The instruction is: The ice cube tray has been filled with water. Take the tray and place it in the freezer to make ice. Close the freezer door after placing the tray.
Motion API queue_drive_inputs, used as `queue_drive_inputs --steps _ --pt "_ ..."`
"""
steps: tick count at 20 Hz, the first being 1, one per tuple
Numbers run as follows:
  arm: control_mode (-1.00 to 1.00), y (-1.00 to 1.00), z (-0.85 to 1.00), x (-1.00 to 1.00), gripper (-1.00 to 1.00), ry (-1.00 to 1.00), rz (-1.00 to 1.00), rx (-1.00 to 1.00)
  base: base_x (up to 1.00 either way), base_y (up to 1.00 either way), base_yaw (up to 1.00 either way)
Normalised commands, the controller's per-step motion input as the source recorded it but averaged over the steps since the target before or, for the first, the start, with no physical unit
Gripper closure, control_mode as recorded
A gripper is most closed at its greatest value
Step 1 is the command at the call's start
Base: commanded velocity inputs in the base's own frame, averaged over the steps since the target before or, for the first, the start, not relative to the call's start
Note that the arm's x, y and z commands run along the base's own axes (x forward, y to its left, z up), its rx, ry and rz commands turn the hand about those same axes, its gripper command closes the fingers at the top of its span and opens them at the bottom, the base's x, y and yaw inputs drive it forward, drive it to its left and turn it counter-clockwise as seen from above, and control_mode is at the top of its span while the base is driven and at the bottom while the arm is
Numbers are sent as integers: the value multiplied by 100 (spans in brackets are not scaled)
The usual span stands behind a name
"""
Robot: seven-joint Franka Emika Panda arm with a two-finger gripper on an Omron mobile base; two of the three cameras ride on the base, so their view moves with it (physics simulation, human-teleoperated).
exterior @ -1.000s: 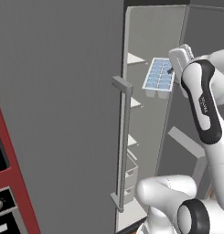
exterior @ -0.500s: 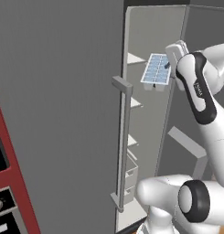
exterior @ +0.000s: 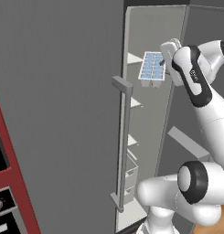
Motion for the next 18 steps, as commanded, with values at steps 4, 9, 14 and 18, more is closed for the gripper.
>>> queue_drive_inputs --steps 4,9,14,18 --pt "-100 14 0 29 100 0 0 0 0 0 0" --pt "-100 18 0 26 100 0 0 0 0 0 0" --pt "-100 4 0 35 100 0 0 0 0 0 0" --pt "-100 1 0 47 100 0 0 0 0 0 0"
